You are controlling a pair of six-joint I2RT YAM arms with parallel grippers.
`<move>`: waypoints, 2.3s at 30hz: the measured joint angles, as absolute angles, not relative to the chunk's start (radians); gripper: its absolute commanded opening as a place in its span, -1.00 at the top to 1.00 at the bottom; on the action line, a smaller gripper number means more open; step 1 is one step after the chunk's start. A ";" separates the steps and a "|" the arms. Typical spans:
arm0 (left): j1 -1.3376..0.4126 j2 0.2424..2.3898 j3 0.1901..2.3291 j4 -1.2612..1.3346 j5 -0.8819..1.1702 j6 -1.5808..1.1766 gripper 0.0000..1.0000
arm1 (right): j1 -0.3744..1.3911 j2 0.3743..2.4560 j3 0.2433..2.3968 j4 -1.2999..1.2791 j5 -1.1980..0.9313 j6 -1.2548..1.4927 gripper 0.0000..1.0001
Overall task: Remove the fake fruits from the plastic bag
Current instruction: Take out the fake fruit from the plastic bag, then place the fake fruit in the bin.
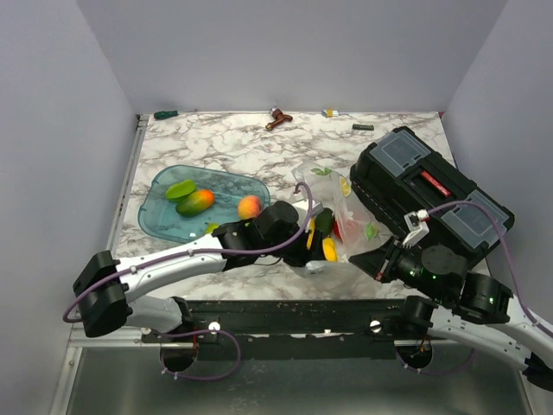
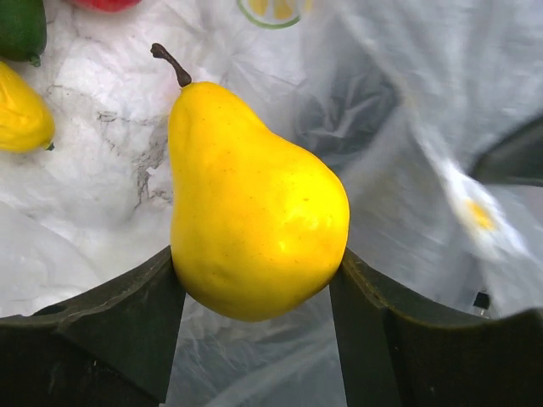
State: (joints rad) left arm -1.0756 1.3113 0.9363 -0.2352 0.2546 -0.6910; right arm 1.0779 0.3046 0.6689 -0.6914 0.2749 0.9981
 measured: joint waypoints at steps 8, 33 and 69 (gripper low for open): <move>-1.066 1.110 0.933 -0.350 0.147 -0.669 0.69 | 1.078 0.447 0.704 -0.672 0.286 0.986 0.99; -0.444 1.047 0.992 -0.739 -0.286 -0.478 1.00 | 1.078 0.419 0.718 -0.675 0.294 0.976 0.99; -0.192 1.504 0.993 -0.778 -0.186 -0.381 0.00 | 1.078 0.374 0.730 -0.698 0.307 0.994 0.99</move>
State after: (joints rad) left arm -0.1917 1.5036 0.9928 -0.7776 -0.1860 -0.3805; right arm 1.0779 0.3737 0.7300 -0.6975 0.3065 0.9936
